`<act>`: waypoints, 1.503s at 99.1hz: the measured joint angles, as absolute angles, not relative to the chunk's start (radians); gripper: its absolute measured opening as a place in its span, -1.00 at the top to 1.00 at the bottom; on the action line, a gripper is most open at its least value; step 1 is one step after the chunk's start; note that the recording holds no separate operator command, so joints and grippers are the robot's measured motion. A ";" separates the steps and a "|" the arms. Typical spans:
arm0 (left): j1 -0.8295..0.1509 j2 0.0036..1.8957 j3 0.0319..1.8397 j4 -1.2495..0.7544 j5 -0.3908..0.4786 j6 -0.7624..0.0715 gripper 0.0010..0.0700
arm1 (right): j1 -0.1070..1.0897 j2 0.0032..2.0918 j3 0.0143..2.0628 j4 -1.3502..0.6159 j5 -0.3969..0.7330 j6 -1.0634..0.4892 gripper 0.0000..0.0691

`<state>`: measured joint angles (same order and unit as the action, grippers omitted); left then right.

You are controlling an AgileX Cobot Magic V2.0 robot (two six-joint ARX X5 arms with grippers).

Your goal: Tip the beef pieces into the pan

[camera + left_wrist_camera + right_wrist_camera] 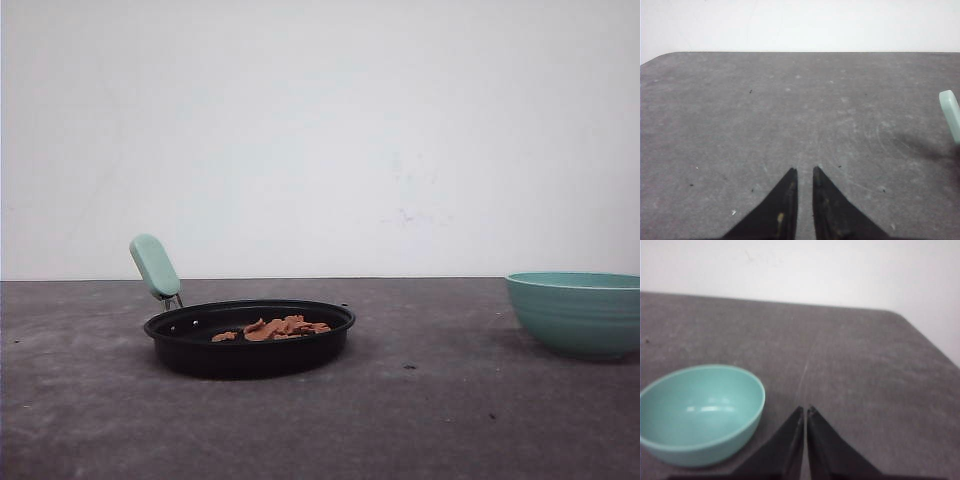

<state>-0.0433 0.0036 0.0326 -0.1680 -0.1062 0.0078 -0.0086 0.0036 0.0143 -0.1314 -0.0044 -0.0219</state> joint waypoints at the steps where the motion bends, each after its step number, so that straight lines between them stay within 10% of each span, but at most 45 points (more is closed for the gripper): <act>1: -0.043 0.004 0.033 -0.168 -0.106 0.008 0.95 | -0.009 0.004 0.014 -0.135 -0.004 -0.022 0.98; 149: -0.043 0.004 0.033 -0.168 -0.106 0.008 0.95 | -0.009 0.004 0.015 -0.168 -0.007 -0.021 0.98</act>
